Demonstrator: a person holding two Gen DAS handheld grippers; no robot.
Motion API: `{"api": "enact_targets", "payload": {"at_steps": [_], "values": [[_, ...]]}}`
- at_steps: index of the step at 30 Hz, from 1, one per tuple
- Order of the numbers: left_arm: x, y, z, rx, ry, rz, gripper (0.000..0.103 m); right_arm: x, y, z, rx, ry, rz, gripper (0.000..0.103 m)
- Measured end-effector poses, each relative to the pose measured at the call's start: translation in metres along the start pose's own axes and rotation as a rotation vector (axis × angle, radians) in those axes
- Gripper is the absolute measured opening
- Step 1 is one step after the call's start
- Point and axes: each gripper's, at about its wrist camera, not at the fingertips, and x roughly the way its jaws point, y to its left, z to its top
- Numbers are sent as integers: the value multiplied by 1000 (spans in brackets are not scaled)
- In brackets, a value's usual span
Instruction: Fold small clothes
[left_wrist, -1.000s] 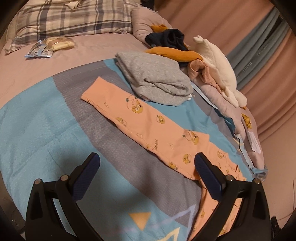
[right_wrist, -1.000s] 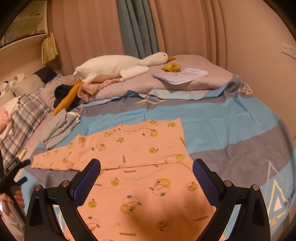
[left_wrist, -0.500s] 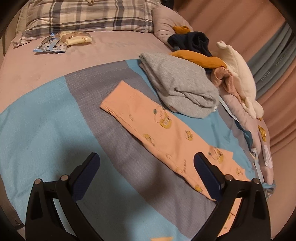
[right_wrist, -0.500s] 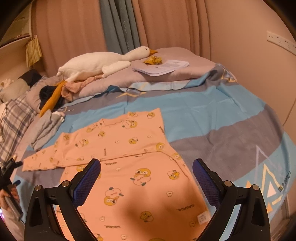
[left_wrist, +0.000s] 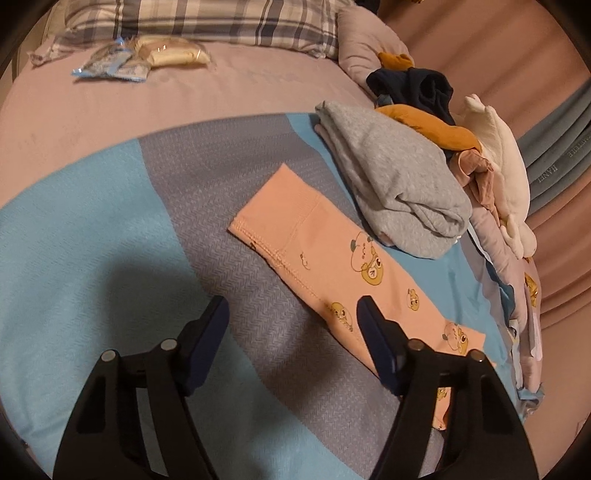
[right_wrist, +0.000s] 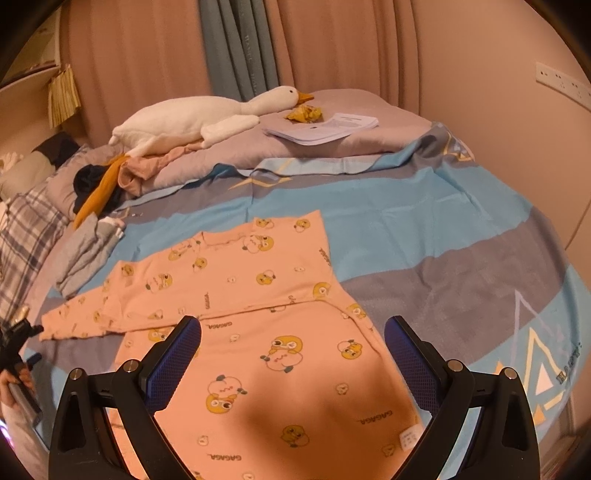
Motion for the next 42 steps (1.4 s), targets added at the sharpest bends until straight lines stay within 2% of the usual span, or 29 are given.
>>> {"api": "enact_targets", "payload": {"at_steps": [2, 5, 13, 26, 34, 36, 38, 40, 42], "values": [[5, -2, -1, 15, 16, 25, 62, 0, -1, 0, 1, -1, 3, 99], [8, -4, -3, 30, 12, 42, 61, 2, -2, 0, 18, 7, 10, 99], [14, -1, 4, 18, 21, 25, 59, 6, -10, -2, 57, 23, 22, 99], [22, 9, 24, -61, 4, -9, 45, 12, -19, -3, 62, 30, 8, 99], [22, 19, 41, -131, -11, -31, 41, 14, -19, -2, 52, 36, 0, 99], [23, 21, 44, -144, -18, -29, 36, 13, -20, -2, 50, 30, -4, 99], [26, 23, 47, -161, -24, -30, 18, 13, -21, -1, 52, 26, -7, 99], [30, 25, 48, -174, -22, -35, 7, 14, -22, -1, 56, 27, -6, 99], [32, 24, 48, -179, -29, -31, 7, 14, -22, -1, 54, 27, -5, 99]]}}
